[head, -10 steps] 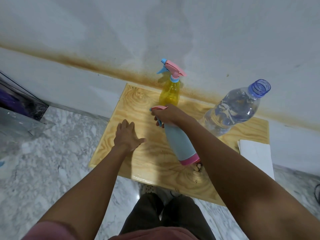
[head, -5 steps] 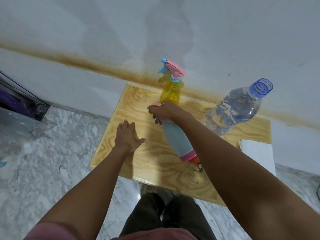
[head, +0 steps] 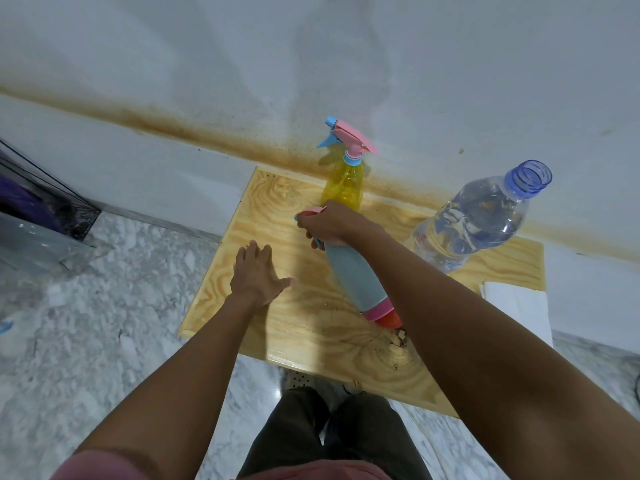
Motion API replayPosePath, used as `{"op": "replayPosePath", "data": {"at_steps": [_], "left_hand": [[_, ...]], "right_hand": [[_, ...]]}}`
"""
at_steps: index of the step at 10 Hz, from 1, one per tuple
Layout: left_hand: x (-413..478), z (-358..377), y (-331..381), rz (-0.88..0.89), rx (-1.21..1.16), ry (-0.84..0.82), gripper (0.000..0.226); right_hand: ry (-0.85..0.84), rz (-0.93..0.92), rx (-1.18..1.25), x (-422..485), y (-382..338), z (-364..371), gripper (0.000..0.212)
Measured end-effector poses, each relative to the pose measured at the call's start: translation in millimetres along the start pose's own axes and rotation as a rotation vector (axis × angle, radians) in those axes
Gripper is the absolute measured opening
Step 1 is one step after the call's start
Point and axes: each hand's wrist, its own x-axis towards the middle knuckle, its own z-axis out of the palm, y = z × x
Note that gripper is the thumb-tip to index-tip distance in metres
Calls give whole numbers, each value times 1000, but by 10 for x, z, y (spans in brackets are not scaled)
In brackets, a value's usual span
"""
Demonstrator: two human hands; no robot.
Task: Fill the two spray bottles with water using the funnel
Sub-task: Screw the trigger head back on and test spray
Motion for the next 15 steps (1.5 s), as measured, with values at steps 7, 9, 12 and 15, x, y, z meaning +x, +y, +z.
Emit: {"op": "replayPosePath", "data": {"at_steps": [7, 9, 12, 15], "left_hand": [[2, -3, 0, -9, -30, -6, 102], [-6, -13, 2, -9, -37, 4, 100], [-4, -9, 13, -2, -32, 7, 98], [8, -7, 15, -12, -33, -1, 99]], "right_hand": [[15, 2, -26, 42, 19, 82, 41], [-30, 4, -21, 50, 13, 89, 40], [5, -7, -114, 55, 35, 116, 41], [26, -19, -129, 67, 78, 147, 43]]}}
